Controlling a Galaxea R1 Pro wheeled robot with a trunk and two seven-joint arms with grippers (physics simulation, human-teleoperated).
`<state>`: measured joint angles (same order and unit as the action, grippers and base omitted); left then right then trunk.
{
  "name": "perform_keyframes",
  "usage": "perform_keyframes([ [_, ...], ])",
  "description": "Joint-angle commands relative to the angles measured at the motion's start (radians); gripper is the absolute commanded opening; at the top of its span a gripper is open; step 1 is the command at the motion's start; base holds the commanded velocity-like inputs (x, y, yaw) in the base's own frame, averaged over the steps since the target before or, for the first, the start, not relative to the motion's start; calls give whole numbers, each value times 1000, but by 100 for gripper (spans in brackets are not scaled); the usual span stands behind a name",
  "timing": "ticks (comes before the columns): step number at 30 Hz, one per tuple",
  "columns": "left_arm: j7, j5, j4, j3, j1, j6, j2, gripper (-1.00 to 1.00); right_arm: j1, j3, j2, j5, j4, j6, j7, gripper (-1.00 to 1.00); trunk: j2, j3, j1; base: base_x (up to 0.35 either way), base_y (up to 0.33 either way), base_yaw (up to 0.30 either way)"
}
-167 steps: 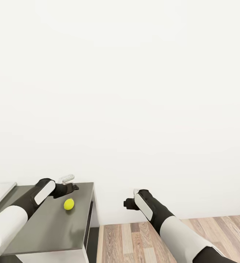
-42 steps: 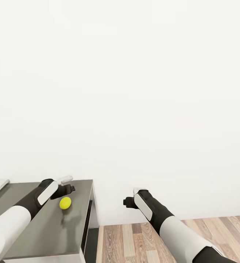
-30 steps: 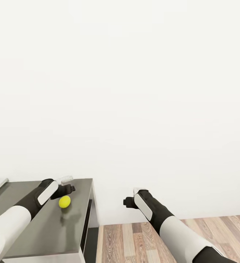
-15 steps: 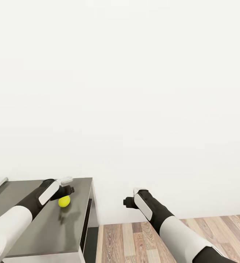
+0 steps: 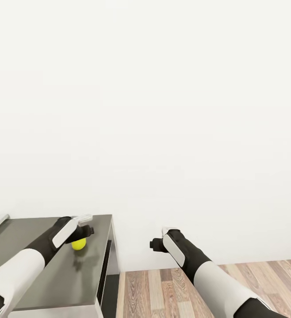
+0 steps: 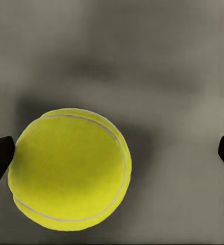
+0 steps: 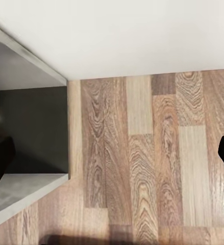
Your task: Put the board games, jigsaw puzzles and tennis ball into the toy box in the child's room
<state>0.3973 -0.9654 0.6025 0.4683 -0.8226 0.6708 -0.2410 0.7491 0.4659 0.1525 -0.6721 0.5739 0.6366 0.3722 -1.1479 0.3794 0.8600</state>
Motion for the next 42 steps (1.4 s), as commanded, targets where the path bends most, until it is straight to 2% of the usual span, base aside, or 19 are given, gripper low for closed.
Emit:
perform_keyframes([
  [1,17,-11,-5,7,-1,1,2,100,1,5,-1,-11,1,2,10,100,-8,4,4,0,0,0],
  [6,38,-15,-50,-1,-1,1,8,100,1,5,-2,-11,1,2,10,100,-22,11,12,0,0,0],
  [38,32,-13,-55,-1,-1,-16,8,100,1,5,-1,-11,1,2,10,100,-22,11,12,0,0,0],
  [39,32,-14,-55,-1,-1,-15,8,-100,1,5,-1,-11,1,2,10,100,-22,11,12,0,0,0],
  [42,30,-14,-56,-1,-1,-15,8,-100,1,5,-1,-11,1,2,10,100,-22,11,12,0,0,0],
])
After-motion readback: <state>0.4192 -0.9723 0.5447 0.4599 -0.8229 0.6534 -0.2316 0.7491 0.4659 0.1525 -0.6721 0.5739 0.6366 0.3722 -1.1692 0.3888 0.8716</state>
